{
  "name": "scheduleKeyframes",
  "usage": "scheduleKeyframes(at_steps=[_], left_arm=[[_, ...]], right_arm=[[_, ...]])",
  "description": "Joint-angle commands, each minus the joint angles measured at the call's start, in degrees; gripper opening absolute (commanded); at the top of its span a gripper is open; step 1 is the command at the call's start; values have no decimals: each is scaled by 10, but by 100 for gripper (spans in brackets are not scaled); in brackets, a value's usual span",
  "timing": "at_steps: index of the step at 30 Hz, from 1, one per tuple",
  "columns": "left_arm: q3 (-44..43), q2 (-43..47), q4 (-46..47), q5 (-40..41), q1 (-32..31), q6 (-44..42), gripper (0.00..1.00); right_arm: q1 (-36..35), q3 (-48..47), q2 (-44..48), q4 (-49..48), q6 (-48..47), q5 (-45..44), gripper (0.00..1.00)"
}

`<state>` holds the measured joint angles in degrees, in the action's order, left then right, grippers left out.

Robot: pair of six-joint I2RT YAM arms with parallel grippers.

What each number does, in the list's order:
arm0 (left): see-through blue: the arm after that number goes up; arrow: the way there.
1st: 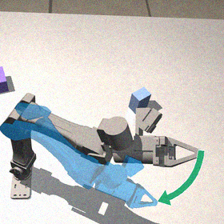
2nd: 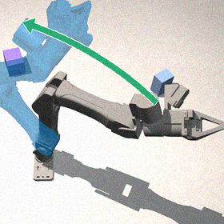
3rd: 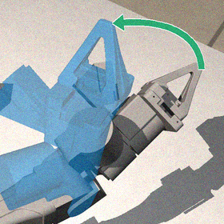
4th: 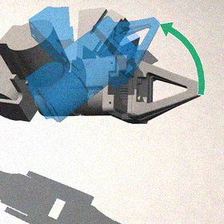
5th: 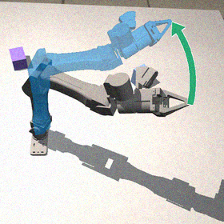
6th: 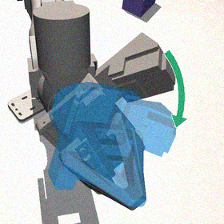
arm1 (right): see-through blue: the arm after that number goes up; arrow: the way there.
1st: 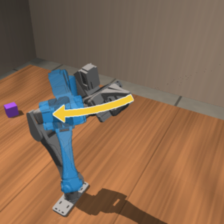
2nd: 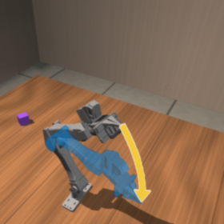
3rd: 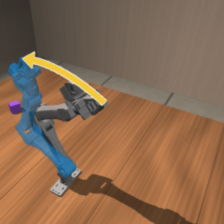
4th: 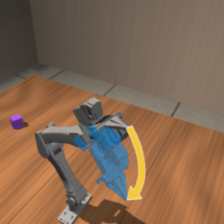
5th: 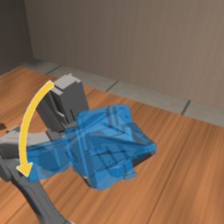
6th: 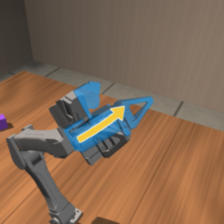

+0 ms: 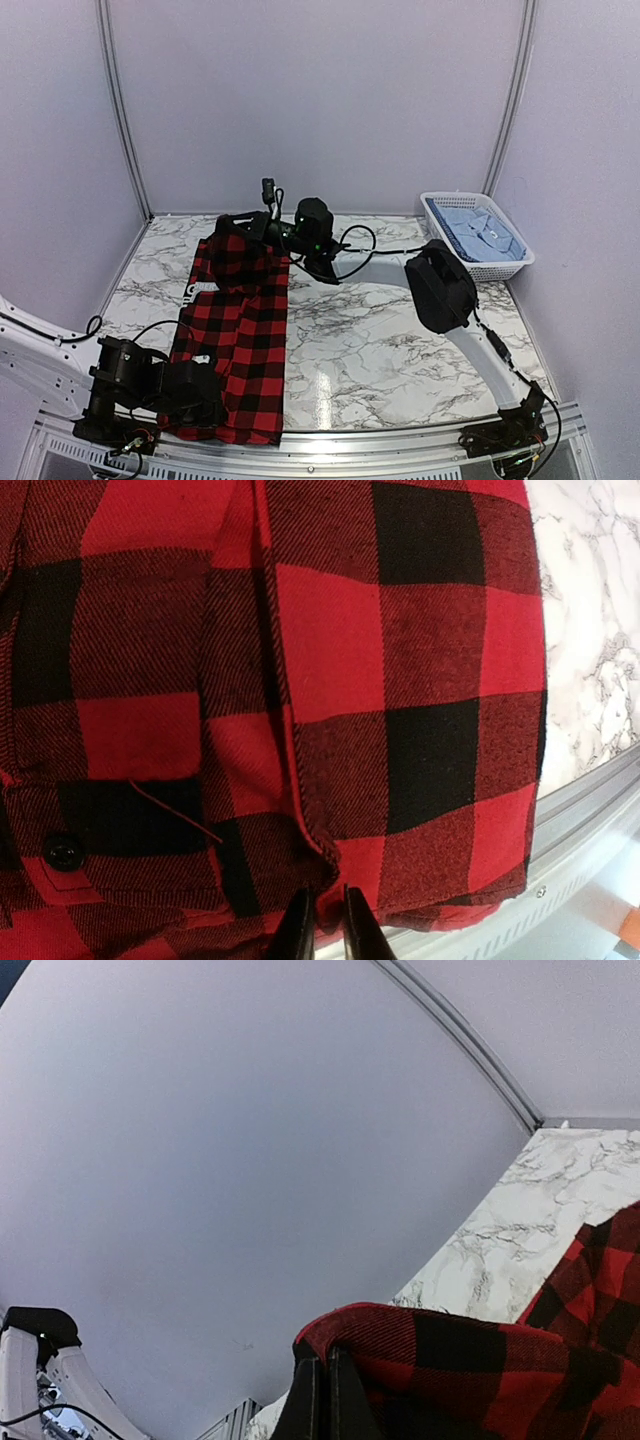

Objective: Fold and stack the long sleeve shirts
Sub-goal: Fold the 1/3-folded shirt at the center of the board.

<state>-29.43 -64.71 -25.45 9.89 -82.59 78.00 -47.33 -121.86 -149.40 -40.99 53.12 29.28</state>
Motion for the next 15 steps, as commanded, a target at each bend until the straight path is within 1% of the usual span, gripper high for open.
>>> scheduleKeyframes(at_steps=[1, 5, 8, 10, 13, 15], left_arm=[[-25, -2, -13, 13, -4, -32, 12], [-19, 1, -18, 16, -5, -24, 21], [-24, 18, -48, 39, -3, -14, 35], [-36, 33, -74, 64, -1, -15, 46], [-59, 58, -106, 96, 9, -20, 52], [-74, 74, -123, 110, 27, -34, 53]], right_arm=[[-12, 54, 83, 1, -39, -23, 0], [-22, 110, 123, 26, -69, -36, 0], [-28, 142, 145, 41, -83, -41, 0], [-33, 159, 156, 46, -86, -40, 0], [-42, 183, 173, 64, -104, -45, 0], [-49, 198, 186, 88, -125, -59, 0]])
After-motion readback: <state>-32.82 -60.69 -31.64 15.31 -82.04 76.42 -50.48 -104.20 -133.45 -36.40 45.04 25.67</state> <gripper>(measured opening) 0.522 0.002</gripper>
